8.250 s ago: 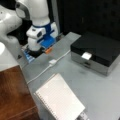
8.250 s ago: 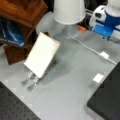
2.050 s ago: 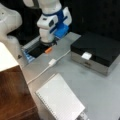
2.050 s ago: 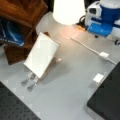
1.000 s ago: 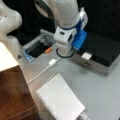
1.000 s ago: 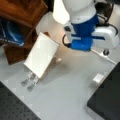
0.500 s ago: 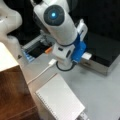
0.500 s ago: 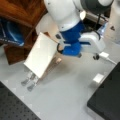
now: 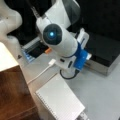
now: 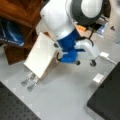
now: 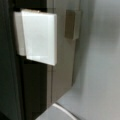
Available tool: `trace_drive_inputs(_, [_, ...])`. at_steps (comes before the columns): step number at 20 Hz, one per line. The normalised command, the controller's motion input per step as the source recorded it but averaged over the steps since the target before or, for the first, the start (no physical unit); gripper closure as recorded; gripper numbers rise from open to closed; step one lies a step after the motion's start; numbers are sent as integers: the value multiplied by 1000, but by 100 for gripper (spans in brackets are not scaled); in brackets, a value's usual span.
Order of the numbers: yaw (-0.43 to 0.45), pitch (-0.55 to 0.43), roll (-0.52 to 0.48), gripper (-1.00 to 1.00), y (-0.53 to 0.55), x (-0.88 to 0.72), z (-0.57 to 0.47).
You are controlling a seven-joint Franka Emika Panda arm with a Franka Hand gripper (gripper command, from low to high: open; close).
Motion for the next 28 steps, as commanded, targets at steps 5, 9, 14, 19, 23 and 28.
trace_drive_inputs(5, [-79, -119, 184, -100, 124, 68, -157])
trace_drive_inputs(9, [-57, -133, 197, -100, 67, -1, -211])
trace_drive_inputs(14, [-88, -116, 257, -100, 72, -69, -207])
trace_drive_inputs(19, [-99, -48, 315, -100, 86, -146, -183])
trace_drive_inputs(23, [-118, -23, 325, -100, 68, -169, -170])
trace_drive_inputs(28, [-112, -54, 310, -100, 68, -159, -157])
